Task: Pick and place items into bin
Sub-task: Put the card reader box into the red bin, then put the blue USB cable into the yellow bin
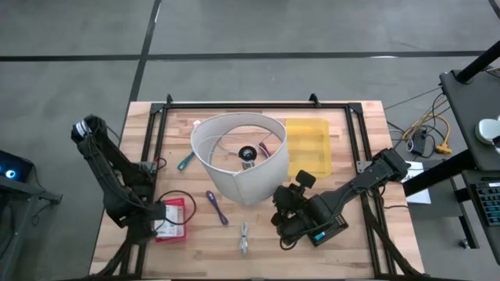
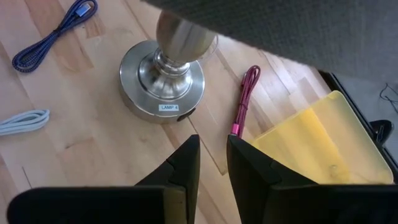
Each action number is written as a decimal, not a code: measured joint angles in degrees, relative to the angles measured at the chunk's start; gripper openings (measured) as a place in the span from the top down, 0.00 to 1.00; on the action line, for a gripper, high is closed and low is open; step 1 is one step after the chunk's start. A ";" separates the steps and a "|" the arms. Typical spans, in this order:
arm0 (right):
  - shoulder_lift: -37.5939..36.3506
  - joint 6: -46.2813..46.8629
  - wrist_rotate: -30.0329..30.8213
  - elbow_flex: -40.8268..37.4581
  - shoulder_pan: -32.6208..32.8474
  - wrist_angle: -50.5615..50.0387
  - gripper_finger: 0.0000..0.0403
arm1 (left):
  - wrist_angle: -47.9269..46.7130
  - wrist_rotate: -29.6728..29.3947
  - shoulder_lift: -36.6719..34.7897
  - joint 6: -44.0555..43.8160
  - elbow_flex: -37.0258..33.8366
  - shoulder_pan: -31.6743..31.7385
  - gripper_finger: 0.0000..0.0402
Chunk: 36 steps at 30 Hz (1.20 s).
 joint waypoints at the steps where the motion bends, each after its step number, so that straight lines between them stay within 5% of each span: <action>1: 0.00 0.00 0.00 0.00 0.00 -0.02 0.83 | 1.06 0.00 0.34 0.76 -0.01 0.00 0.89; 6: 0.00 -0.02 0.04 0.00 0.00 -0.02 0.83 | 6.44 -0.19 2.25 3.67 -0.09 0.13 0.99; 27: 0.02 -0.02 0.33 0.00 0.07 -0.02 0.83 | 10.51 -5.12 4.66 3.46 -0.13 0.17 0.98; 31: 0.02 -0.02 0.40 0.00 0.04 0.01 0.83 | 10.47 -13.64 0.80 -0.34 1.33 0.24 0.98; 36: 0.02 2.75 4.33 0.22 0.89 0.32 0.83 | 11.27 -35.17 -8.26 -2.39 3.45 0.24 0.98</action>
